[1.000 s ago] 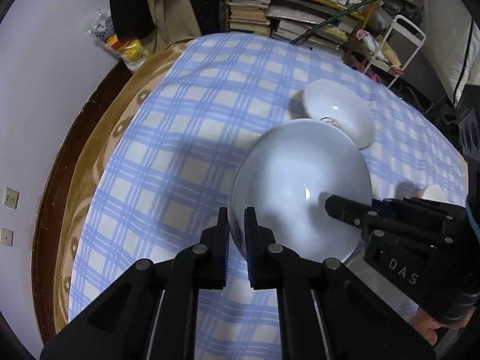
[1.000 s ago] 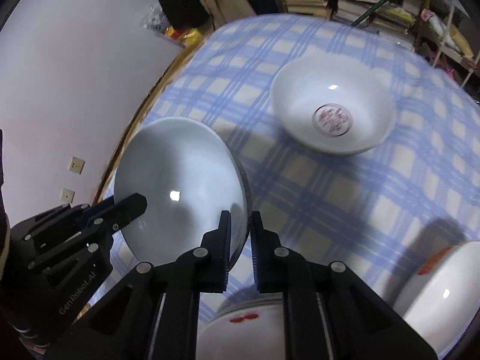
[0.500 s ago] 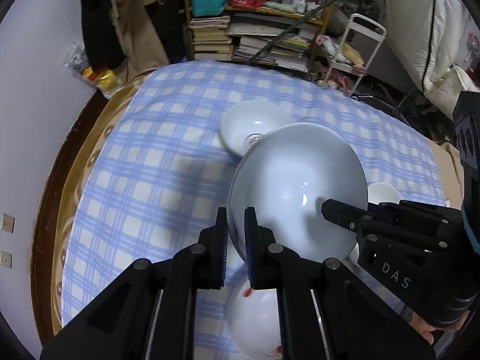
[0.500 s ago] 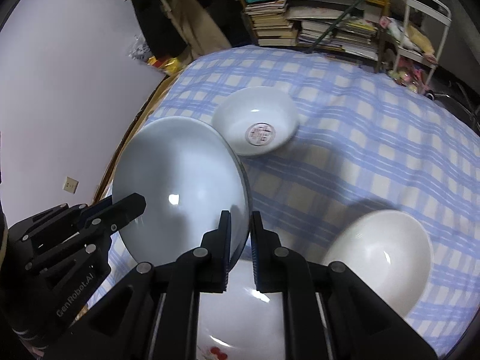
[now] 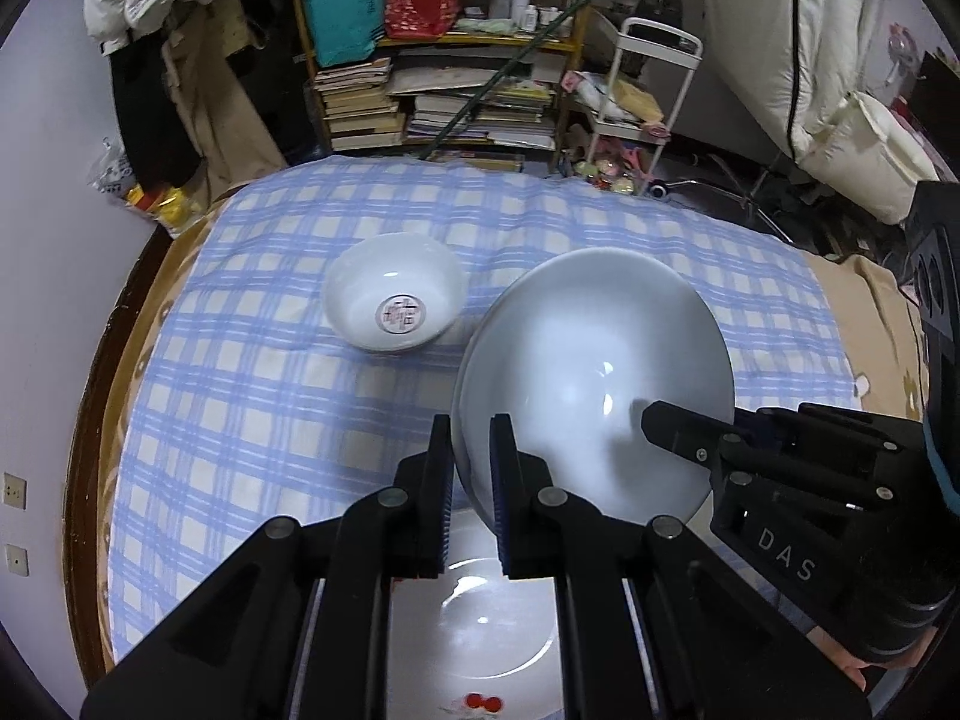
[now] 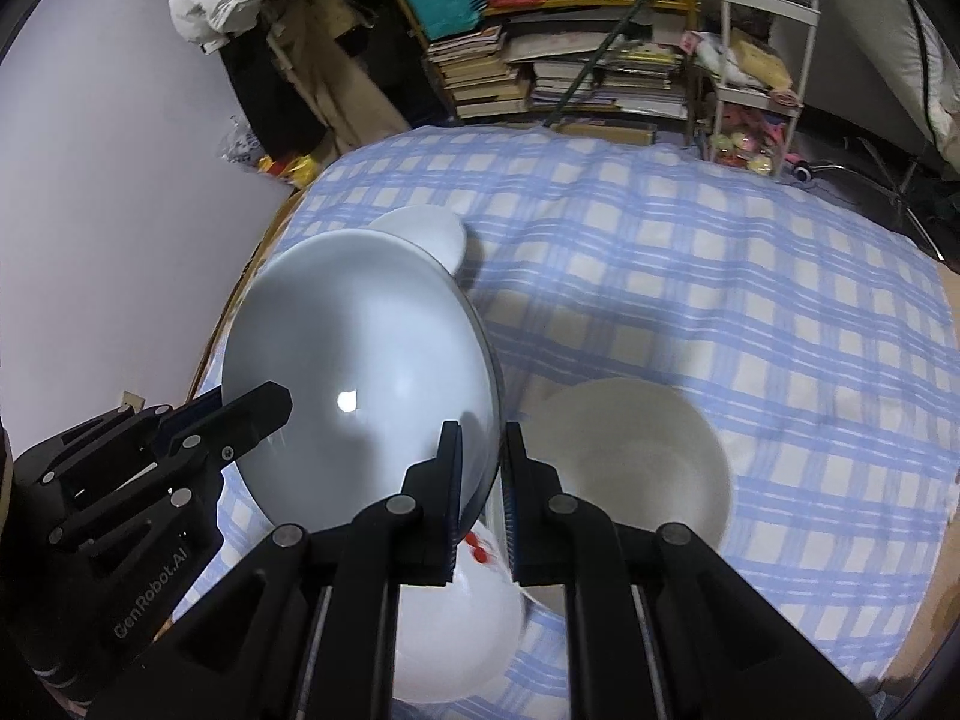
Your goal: Organize plates and bowls
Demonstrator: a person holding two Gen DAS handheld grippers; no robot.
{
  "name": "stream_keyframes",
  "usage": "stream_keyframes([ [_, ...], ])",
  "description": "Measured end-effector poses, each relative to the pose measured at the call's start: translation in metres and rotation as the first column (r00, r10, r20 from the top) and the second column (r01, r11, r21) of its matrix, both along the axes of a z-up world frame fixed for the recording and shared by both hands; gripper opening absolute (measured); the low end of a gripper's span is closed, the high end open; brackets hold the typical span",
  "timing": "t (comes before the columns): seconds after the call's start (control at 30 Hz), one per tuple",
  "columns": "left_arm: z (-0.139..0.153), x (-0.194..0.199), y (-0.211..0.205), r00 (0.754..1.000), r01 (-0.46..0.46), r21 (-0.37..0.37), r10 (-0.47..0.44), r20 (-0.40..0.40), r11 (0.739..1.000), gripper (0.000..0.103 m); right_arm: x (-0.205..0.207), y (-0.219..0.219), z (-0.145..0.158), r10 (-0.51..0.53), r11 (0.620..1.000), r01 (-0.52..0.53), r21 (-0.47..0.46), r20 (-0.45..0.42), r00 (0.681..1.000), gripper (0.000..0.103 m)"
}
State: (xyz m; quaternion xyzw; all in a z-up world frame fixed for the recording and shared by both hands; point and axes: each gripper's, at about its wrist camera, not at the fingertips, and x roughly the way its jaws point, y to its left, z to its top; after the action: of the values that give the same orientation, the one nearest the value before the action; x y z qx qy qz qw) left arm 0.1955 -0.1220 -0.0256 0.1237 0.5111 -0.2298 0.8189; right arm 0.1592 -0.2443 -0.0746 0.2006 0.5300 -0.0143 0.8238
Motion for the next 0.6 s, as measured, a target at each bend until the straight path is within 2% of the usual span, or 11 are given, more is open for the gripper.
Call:
stream_keyframes([
  [0.33, -0.007, -0.03, -0.041, 0.997, 0.082, 0.022, -0.082, 0.007, 0.996, 0.01, -0.035, -0.036, -0.004, -0.066, 0.998, 0.065, -0.015, -0.012, 0.998, 0.014],
  [0.6, -0.019, -0.047, -0.067, 0.994, 0.11, 0.047, -0.11, -0.004, 0.993, 0.011, -0.057, -0.057, -0.018, -0.108, 0.994, 0.108, -0.006, -0.025, 0.994, 0.014],
])
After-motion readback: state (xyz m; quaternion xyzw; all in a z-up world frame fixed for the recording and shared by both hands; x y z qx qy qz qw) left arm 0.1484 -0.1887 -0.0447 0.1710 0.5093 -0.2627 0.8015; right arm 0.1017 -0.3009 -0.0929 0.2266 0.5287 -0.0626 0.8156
